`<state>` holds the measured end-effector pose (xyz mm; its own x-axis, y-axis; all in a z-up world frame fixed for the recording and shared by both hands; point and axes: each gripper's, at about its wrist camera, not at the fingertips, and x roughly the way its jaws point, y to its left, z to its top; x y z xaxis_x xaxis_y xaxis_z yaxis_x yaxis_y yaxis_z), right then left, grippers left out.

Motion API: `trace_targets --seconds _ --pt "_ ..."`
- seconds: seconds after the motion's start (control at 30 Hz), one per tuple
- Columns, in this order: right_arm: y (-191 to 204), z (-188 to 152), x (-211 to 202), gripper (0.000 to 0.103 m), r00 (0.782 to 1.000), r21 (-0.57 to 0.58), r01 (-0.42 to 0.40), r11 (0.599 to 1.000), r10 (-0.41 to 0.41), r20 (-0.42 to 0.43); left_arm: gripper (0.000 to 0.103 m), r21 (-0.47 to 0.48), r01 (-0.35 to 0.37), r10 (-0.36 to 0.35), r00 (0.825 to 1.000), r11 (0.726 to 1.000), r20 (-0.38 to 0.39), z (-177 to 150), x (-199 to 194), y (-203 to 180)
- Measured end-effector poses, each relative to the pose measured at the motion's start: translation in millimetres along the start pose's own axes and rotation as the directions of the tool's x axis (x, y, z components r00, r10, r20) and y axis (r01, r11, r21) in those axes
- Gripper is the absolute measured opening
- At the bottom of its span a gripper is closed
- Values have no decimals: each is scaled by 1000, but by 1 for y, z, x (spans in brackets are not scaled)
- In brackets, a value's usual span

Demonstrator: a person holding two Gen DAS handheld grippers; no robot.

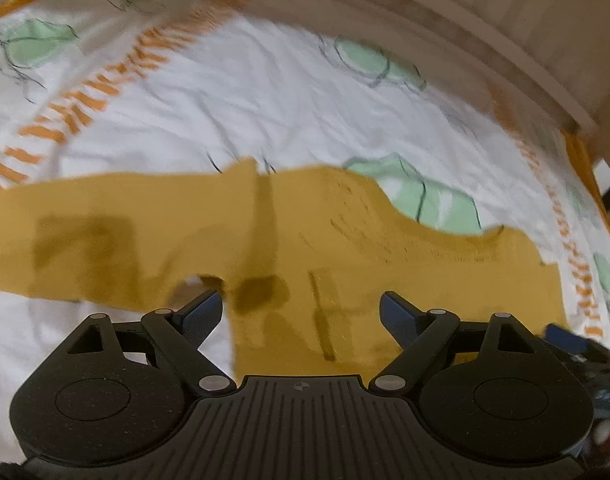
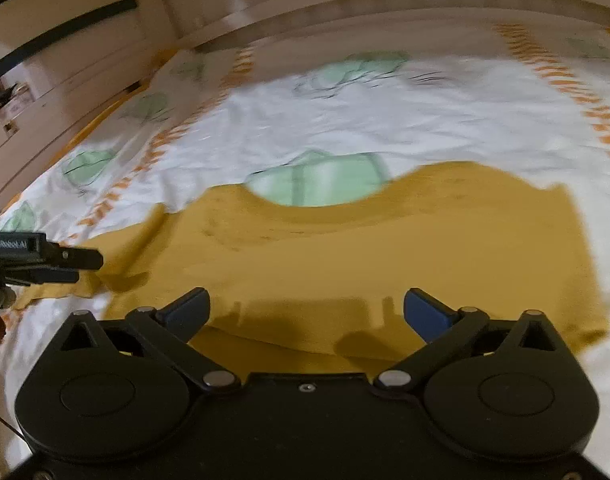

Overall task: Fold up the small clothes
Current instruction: 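Carry the held sleeve across the sweater body with the right tool, then release, then close the left tool on the other sleeve of the sweater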

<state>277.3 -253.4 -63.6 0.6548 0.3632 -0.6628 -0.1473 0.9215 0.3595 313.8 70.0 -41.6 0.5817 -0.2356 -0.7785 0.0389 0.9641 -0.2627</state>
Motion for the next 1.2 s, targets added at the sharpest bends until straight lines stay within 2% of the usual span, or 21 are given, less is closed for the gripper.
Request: trace_targets --seconds 0.13,0.23,0.37,0.57,0.67,0.8,0.83,0.87,0.93,1.1,1.2 --pt "-25 -10 -19 103 998 -10 53 999 -53 30 86 69 -8 11 999 998 -36 -13 22 -15" --pt "-34 -18 -28 103 997 -40 67 997 -66 37 86 73 -5 9 998 997 -54 -19 34 -18" --pt "-42 -27 -37 103 998 -69 62 996 -60 37 86 51 26 -22 998 998 -64 -21 45 -20" --pt "-48 -25 -38 103 1000 -37 16 999 -15 15 84 34 90 -87 994 995 -72 -20 55 -23" --pt "-49 -28 -39 103 1000 -37 16 999 -16 9 59 1 110 -109 992 994 -68 -21 58 -24" --pt "-52 -30 -36 103 1000 -12 9 1000 -10 -13 43 -1 86 -86 994 996 -70 -20 62 -24" --pt "-52 -32 -35 103 1000 -11 8 1000 -8 -20 27 -3 82 -82 995 997 -58 -19 61 -23" --pt "-52 -33 -34 103 1000 -12 8 1000 -8 -25 16 -9 75 -75 996 997 -47 -19 60 -21" --pt "-52 -35 -32 103 999 -17 11 1000 -11 -35 6 -21 77 -78 997 997 -24 -19 58 -19" --pt "-54 -36 -33 103 999 -13 22 1000 -23 -42 4 84 12 -21 995 996 103 -11 36 -30" --pt "-56 -34 -34 103 999 -2 26 1000 -26 -42 4 102 -21 5 987 995 158 -3 22 -31"
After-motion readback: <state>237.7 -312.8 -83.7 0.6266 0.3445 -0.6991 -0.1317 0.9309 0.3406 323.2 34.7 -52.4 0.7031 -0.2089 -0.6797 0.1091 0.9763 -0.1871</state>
